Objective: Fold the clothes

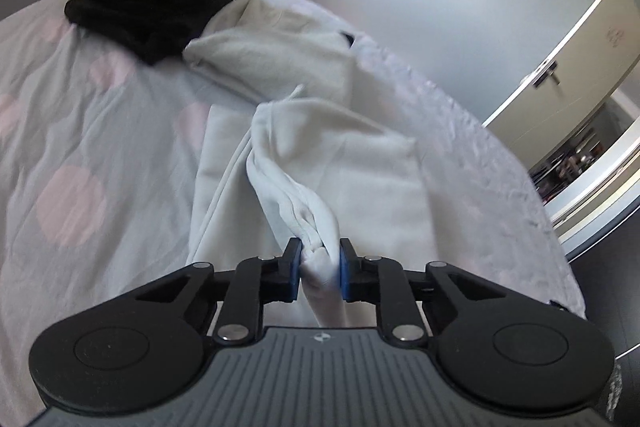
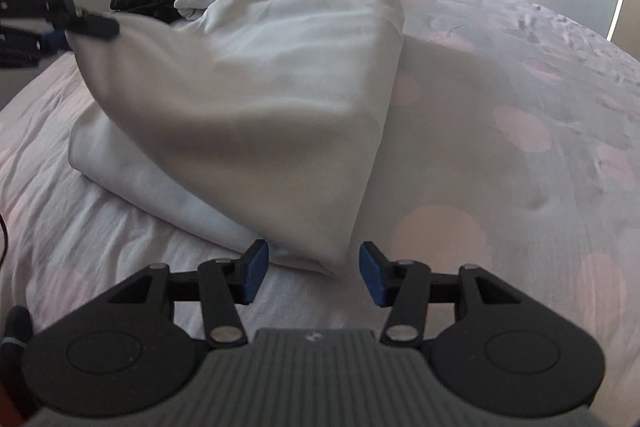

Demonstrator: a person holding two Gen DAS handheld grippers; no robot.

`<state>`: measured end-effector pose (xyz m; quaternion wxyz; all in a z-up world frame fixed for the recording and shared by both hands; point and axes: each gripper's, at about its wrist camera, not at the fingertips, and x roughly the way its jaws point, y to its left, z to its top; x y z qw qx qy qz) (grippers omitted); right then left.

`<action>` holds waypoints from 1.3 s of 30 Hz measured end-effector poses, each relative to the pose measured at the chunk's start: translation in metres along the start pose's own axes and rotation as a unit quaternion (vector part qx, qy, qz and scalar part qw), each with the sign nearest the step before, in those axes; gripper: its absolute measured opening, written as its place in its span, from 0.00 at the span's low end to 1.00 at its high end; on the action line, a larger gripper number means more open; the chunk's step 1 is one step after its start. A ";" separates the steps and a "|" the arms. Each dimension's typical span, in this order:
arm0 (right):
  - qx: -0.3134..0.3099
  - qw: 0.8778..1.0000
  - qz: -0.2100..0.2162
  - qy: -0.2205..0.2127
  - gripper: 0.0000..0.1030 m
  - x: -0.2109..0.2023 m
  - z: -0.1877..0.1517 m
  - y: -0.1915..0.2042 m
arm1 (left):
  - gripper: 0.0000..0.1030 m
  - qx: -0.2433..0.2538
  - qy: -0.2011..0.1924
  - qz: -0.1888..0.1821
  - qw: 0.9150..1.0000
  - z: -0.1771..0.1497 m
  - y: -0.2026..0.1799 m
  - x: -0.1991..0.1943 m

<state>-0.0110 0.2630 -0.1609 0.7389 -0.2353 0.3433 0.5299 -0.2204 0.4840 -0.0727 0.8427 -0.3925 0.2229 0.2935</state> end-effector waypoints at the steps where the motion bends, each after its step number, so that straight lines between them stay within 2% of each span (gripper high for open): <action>1: -0.004 1.000 -0.002 0.000 0.53 0.001 0.000 0.001 | 0.20 -0.008 -0.011 -0.011 1.000 0.003 0.001 -0.006; 3: -0.012 1.000 -0.006 0.000 0.53 0.002 -0.001 0.002 | 0.20 -0.029 -0.016 -0.010 0.999 0.005 0.009 -0.013; 8: 0.008 1.000 -0.013 -0.016 0.48 0.001 -0.002 -0.003 | 0.19 -0.069 0.047 0.053 0.995 -0.006 0.038 0.004; 10: 0.019 1.000 -0.001 -0.018 0.30 0.000 -0.002 -0.006 | 0.19 -0.079 0.073 0.073 0.991 -0.013 0.049 0.014; 11: 0.024 1.000 0.005 -0.018 0.24 0.000 -0.002 -0.008 | 0.19 -0.083 0.086 0.083 0.989 -0.016 0.054 0.019; 12: 0.027 0.999 0.010 -0.015 0.15 0.001 -0.002 -0.009 | 0.20 -0.076 0.092 0.092 0.989 -0.018 0.054 0.021; 13: 0.030 0.999 0.015 -0.012 0.13 0.002 -0.002 -0.010 | 0.20 -0.069 0.098 0.101 0.988 -0.019 0.055 0.024; 16: 0.047 0.999 0.018 -0.004 0.10 0.009 -0.004 -0.015 | 0.20 -0.045 0.123 0.129 0.983 -0.026 0.053 0.036; 20: 0.057 0.998 0.018 0.001 0.08 0.008 -0.006 -0.018 | 0.22 -0.026 0.147 0.144 0.978 -0.032 0.055 0.049; 25: 0.058 0.998 0.018 0.013 0.08 0.004 -0.007 -0.022 | 0.30 -0.006 0.149 0.151 0.977 -0.035 0.049 0.044; 28: 0.069 0.997 0.019 0.024 0.09 -0.001 -0.009 -0.027 | 0.42 -0.019 0.146 0.163 0.976 -0.030 0.052 0.032; 30: 0.073 0.997 0.006 0.029 0.09 -0.005 -0.009 -0.030 | 0.75 -0.028 0.141 0.174 0.974 -0.027 0.054 0.023; 34: 0.088 0.995 -0.027 0.025 0.13 -0.012 -0.006 -0.040 | 0.75 -0.028 0.108 0.185 0.976 -0.014 0.051 0.008; 39: 0.076 0.997 -0.032 -0.008 0.16 -0.021 0.014 -0.043 | 0.73 -0.036 0.055 0.194 0.979 0.004 0.046 -0.006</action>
